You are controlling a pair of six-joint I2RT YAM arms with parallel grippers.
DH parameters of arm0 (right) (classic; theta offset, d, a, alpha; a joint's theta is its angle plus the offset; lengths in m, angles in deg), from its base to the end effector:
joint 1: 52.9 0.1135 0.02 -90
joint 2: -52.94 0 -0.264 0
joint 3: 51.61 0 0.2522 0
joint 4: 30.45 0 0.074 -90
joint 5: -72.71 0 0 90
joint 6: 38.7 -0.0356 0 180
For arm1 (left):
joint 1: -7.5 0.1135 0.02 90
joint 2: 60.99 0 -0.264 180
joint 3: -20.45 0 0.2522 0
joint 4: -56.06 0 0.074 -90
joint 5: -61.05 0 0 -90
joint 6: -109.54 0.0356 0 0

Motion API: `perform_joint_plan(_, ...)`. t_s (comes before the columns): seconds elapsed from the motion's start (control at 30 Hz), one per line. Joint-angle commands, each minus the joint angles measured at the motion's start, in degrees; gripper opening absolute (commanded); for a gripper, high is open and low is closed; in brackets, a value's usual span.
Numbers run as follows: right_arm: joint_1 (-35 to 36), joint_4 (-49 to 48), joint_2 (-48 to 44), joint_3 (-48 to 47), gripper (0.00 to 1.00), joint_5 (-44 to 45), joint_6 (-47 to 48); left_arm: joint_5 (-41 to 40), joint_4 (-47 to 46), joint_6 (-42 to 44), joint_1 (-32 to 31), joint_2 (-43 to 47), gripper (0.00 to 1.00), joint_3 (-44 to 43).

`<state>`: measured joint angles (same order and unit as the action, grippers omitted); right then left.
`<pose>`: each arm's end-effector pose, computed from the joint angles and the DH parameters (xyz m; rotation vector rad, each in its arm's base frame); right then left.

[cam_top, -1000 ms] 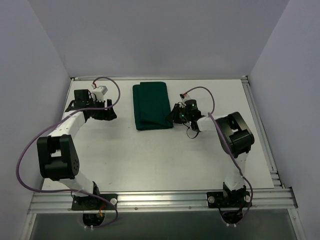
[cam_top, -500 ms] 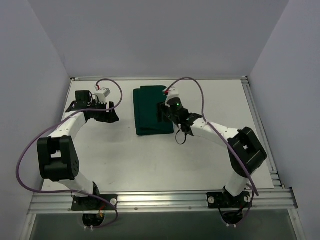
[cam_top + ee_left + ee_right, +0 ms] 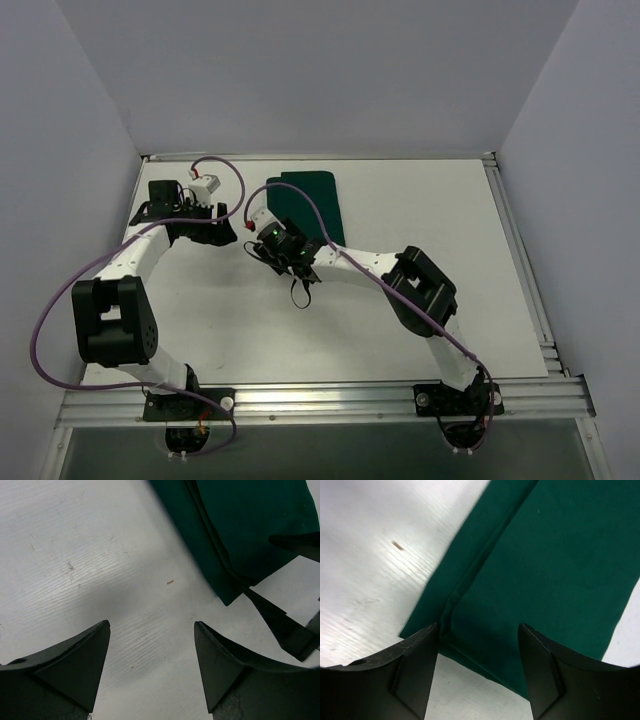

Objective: Open and lay out the surgical kit
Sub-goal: Open the surgical kit at the center of the board.

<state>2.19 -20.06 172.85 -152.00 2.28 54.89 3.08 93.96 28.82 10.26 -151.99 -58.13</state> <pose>0.2859 0.3889 0.2044 -0.8285 1.8923 0.1972 0.3379 -0.0026 0.2430 0.3750 2.3226 -0.5794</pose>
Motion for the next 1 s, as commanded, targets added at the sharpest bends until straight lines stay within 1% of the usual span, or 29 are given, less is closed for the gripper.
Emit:
perform_joint_plan(0.0,-0.4,2.9,0.0,-5.4,0.58,5.6,2.5,1.7,0.2,0.9,0.3,2.2,0.77,-0.4)
perform_joint_plan(0.13,-0.5,1.7,2.4,-5.5,0.57,5.3,2.8,2.6,0.1,0.9,0.3,2.0,0.77,-0.3)
perform_joint_plan(0.23,-0.8,1.2,4.1,-5.7,0.53,4.6,2.8,2.9,-0.1,0.8,0.2,2.1,0.77,-0.4)
perform_joint_plan(0.27,-0.9,1.1,4.4,-5.8,0.47,4.4,2.6,2.9,-0.1,0.8,0.3,2.1,0.77,-0.4)
perform_joint_plan(0.33,-1.1,0.4,4.6,-6.0,0.39,3.8,2.6,2.9,-0.1,1.1,0.3,2.1,0.77,-0.4)
perform_joint_plan(0.37,-1.2,0.3,4.5,-6.2,0.27,3.6,2.6,2.7,0.0,1.2,0.2,2.1,0.77,-0.5)
perform_joint_plan(0.4,-1.3,0.3,4.4,-6.4,0.21,3.5,2.6,2.6,0.0,1.4,0.3,2.1,0.77,-0.4)
perform_joint_plan(0.43,-1.3,0.2,4.0,-6.5,0.10,3.6,2.6,2.5,0.1,1.5,0.2,2.1,0.77,-0.4)
perform_joint_plan(0.53,-1.9,-1.1,1.2,-5.8,0.00,4.4,1.5,2.3,0.6,2.1,0.2,2.1,0.75,-0.6)
perform_joint_plan(0.6,-3.1,-2.6,-1.1,-3.5,0.00,6.5,-0.6,1.8,1.0,2.8,-0.2,2.1,0.73,-0.8)
perform_joint_plan(0.67,-6.1,-4.4,-6.3,-0.2,0.00,6.9,-5.9,1.3,1.4,3.6,-0.8,2.1,0.71,-1.7)
perform_joint_plan(0.7,-7.4,-7.1,-8.4,4.6,0.00,6.5,-8.2,0.3,1.8,4.6,-1.4,2.1,0.71,-2.0)
perform_joint_plan(0.73,-8.8,-8.6,-12.8,7.3,0.00,5.8,-12.9,-0.3,1.8,5.1,-2.1,2.1,0.71,-2.6)
perform_joint_plan(0.77,-11.8,-10.3,-15.3,10.3,0.00,5.1,-15.1,-1.0,1.8,5.6,-4.3,2.1,0.71,-2.9)
perform_joint_plan(0.8,-13.2,-13.5,-17.4,16.3,0.00,4.7,-17.3,-1.8,1.4,6.5,-5.4,2.1,0.71,-3.1)
perform_joint_plan(0.83,-14.5,-14.9,-21.7,19.4,0.00,4.5,-19.1,-4.0,1.1,6.9,-7.8,1.8,0.71,-3.5)
perform_joint_plan(0.9,-18.6,-17.4,-25.4,24.7,0.00,4.4,-24.3,-6.9,0.7,8.2,-10.9,1.2,0.72,-4.9)
perform_joint_plan(0.93,-20.4,-17.5,-28.4,29.2,0.00,4.2,-26.2,-8.5,0.7,8.9,-12.8,0.2,0.72,-5.5)
perform_joint_plan(0.97,-22.0,-17.6,-29.7,31.2,0.00,3.9,-29.2,-11.5,0.8,9.4,-16.6,-0.5,0.73,-7.0)
